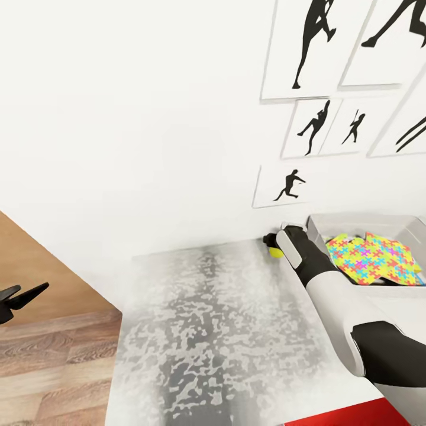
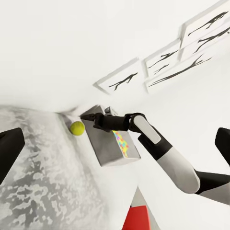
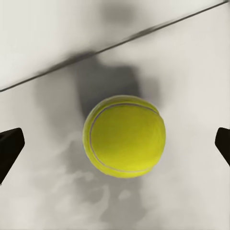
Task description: Put all the toys in the child's room - the three board games (two on the bed and one on the table), the two jigsaw puzzles on the table, and the tennis ball on the table - inside the toy box on the table in the child's room.
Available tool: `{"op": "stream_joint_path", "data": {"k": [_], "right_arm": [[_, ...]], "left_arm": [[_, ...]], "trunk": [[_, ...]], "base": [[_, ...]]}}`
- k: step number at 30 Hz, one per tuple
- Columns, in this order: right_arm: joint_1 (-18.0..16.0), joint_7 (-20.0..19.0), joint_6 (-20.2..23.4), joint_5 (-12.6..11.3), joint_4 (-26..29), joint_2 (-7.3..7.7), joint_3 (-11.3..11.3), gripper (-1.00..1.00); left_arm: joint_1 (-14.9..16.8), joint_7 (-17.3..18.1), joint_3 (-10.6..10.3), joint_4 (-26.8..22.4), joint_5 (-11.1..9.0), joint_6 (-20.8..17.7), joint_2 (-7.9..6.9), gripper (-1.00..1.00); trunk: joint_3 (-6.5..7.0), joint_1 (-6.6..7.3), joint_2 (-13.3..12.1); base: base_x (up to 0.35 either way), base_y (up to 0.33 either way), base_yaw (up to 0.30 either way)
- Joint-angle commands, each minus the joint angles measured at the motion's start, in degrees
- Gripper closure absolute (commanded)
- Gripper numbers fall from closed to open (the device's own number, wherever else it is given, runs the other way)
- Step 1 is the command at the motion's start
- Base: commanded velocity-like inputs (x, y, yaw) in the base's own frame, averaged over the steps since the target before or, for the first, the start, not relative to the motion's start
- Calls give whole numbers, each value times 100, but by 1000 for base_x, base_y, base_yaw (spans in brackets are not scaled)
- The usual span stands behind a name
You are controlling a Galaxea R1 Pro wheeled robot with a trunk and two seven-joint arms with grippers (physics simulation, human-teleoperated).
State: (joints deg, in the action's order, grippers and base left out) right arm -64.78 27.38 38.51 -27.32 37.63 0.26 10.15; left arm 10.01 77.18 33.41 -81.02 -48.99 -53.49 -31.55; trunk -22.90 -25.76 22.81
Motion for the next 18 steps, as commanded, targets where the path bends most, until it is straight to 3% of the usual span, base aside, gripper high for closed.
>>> {"op": "stream_joint_path", "data": {"k": [1, 18], "right_arm": [[-8, 49, 16, -46, 0, 3, 23, -100], [-174, 49, 16, -46, -23, 27, 29, -100]], "left_arm": [[3, 8, 0, -1, -14, -54, -3, -100], [3, 7, -2, -1, -14, -47, 0, -100]], "trunk": [[-19, -3, 11], [-179, -3, 11]], "base": [[0, 0, 0], [0, 0, 0]]}}
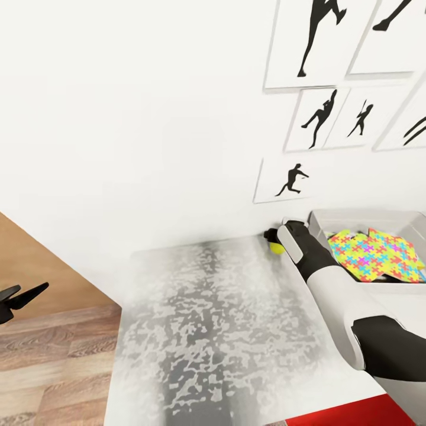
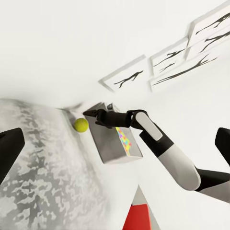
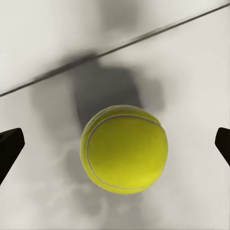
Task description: Put all the toys in the child's room - the three board games (two on the bed and one on the table), the two jigsaw puzzles on the table, and the tennis ball on the table - inside the toy box on the table in the child's room.
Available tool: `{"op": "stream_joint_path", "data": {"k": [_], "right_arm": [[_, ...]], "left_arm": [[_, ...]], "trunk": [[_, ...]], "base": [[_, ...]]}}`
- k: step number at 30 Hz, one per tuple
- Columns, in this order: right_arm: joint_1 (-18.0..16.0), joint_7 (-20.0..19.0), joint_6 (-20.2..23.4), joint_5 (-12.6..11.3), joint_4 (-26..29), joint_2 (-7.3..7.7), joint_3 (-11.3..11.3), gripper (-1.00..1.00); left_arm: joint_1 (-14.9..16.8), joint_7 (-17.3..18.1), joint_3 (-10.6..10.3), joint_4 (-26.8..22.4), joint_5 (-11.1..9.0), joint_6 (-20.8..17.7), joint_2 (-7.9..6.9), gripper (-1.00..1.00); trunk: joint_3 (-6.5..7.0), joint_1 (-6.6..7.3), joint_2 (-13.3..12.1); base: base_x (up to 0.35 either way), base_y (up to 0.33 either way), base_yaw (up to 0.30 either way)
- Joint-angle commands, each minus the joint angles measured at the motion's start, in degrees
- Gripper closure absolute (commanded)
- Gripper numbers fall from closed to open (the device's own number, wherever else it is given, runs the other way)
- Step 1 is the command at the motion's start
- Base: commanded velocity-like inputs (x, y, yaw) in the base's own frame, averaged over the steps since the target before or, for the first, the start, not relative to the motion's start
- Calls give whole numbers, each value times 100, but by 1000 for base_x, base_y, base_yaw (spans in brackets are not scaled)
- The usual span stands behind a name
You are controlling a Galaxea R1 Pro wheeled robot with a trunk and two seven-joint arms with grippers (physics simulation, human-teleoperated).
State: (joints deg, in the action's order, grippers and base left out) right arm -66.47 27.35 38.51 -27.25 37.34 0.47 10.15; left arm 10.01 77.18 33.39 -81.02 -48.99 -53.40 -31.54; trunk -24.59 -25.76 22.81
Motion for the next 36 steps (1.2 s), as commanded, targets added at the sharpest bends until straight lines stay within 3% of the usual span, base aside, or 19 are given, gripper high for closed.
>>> {"op": "stream_joint_path", "data": {"k": [1, 27, 36], "right_arm": [[-12, 53, 16, -52, 4, 5, 30, -100], [-132, 51, 21, -52, -142, 42, 31, -100], [-129, 21, 26, -60, -149, 63, 30, -100]], "left_arm": [[4, 7, 4, -1, -14, -56, -3, -100], [7, 7, -6, 0, -14, -56, -2, -100], [6, 7, -8, 2, -14, -56, -2, -100]], "trunk": [[-19, -3, 11], [-263, -3, 11], [-288, -3, 11]], "base": [[0, 0, 0], [0, 0, 0], [0, 0, 0]]}}
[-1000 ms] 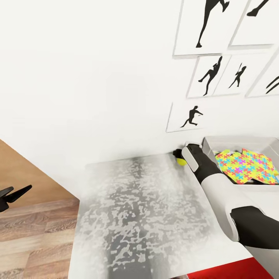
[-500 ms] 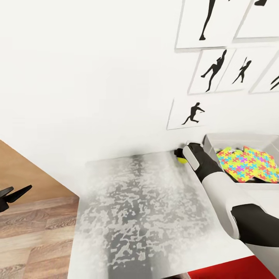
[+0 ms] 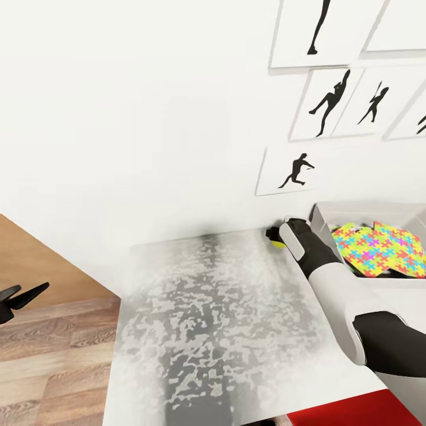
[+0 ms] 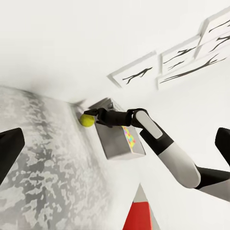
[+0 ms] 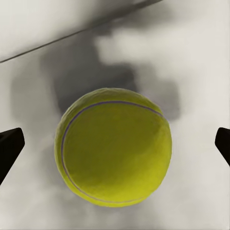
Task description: Put all the toys in the child's room - the three board games (two on the bed and one on the table), the two jigsaw puzzles on the table, and the tennis ball on the table - inside the toy box on the table in the child's room.
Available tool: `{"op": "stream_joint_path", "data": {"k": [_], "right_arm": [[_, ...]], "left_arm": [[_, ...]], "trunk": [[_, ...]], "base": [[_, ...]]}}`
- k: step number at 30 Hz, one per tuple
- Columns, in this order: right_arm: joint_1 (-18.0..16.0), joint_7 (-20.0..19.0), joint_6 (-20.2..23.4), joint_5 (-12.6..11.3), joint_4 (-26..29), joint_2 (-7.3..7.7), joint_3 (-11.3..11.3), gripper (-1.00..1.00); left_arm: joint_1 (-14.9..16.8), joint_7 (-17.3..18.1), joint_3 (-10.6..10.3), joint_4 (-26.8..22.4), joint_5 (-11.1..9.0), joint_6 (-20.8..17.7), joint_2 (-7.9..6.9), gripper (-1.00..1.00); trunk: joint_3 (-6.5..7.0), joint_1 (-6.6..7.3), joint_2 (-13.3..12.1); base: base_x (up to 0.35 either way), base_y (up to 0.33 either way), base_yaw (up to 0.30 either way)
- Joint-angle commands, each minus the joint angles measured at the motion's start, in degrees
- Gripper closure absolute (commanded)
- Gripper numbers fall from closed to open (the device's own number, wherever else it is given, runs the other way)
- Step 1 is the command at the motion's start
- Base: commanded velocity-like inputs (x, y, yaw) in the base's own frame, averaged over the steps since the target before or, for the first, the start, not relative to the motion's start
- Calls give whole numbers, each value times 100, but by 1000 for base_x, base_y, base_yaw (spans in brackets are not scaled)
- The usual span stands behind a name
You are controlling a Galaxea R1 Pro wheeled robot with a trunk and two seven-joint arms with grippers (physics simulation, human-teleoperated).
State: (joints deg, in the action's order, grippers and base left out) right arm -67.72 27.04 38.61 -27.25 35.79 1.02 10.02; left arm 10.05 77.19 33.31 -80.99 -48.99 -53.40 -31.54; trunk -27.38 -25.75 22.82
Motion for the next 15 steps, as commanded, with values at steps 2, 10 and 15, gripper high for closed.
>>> {"op": "stream_joint_path", "data": {"k": [2, 10, 15], "right_arm": [[-5, 50, 24, -60, 7, -1, 43, -100], [-5, 47, 53, -61, 2, -28, 44, -100], [-5, 47, 58, -61, 5, -42, 44, -100]], "left_arm": [[4, 7, 0, -1, -14, -56, -2, -100], [5, 7, 0, 1, -14, -56, -2, -100], [4, 7, 0, -3, -14, -56, -2, -100]], "trunk": [[-9, -3, 10], [-10, -3, 10], [-10, -3, 10]], "base": [[0, 0, 0], [0, 0, 0], [0, 0, 0]]}}
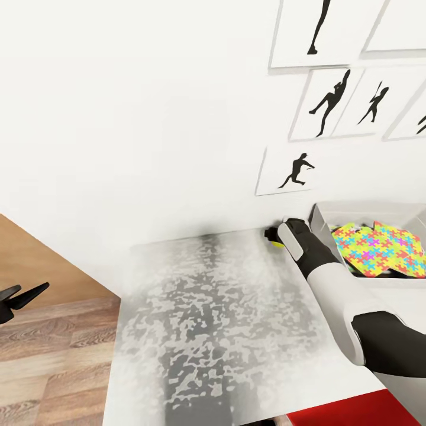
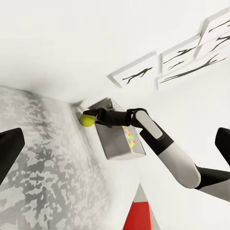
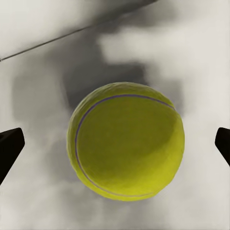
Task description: Put all the toys in the child's room - the three board games (two on the bed and one on the table), the two jigsaw puzzles on the table, and the tennis ball on the table - inside the toy box on the table in the child's room.
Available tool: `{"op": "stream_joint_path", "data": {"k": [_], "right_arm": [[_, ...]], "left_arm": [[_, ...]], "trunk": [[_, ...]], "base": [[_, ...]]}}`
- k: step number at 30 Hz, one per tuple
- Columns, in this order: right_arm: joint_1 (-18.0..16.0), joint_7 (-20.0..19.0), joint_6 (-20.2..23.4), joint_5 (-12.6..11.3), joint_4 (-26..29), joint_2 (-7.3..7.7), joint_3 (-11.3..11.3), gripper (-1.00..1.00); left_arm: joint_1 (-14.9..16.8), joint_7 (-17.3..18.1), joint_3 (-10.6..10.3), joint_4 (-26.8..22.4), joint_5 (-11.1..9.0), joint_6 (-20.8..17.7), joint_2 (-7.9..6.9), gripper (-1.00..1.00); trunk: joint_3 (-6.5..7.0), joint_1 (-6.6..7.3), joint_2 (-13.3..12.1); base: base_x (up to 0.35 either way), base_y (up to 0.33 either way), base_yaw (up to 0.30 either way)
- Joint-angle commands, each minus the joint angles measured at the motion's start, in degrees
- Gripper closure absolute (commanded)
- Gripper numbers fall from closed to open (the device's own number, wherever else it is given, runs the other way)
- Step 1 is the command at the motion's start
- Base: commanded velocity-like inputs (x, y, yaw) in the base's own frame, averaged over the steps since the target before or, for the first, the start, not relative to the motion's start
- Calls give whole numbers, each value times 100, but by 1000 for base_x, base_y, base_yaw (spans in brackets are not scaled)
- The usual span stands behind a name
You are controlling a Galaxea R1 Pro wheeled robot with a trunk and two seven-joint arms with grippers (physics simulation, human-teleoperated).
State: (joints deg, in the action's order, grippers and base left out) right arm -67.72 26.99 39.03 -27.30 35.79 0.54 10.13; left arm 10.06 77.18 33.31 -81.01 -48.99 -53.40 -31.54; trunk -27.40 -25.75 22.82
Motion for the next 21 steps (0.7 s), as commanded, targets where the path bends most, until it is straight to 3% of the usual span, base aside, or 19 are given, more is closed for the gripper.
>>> {"op": "stream_joint_path", "data": {"k": [1, 14, 15, 21], "right_arm": [[-5, 52, 16, -56, 6, 6, 33, -100], [-8, 52, 17, -56, 2, 46, 25, -100], [-9, 52, 17, -56, 2, 47, 25, 100], [-13, 52, 11, -56, 0, 47, 24, 100]], "left_arm": [[3, 7, 0, -1, -14, -56, -2, -100], [4, 7, 1, 0, -14, -56, -2, -100], [4, 7, 1, 1, -14, -56, -2, -100], [4, 7, 0, 0, -14, -56, -2, -100]], "trunk": [[-9, -3, 10], [-9, -3, 10], [-9, -3, 10], [-9, -3, 10]], "base": [[0, 0, 0], [0, 0, 0], [0, 0, 0], [0, 0, 0]]}}
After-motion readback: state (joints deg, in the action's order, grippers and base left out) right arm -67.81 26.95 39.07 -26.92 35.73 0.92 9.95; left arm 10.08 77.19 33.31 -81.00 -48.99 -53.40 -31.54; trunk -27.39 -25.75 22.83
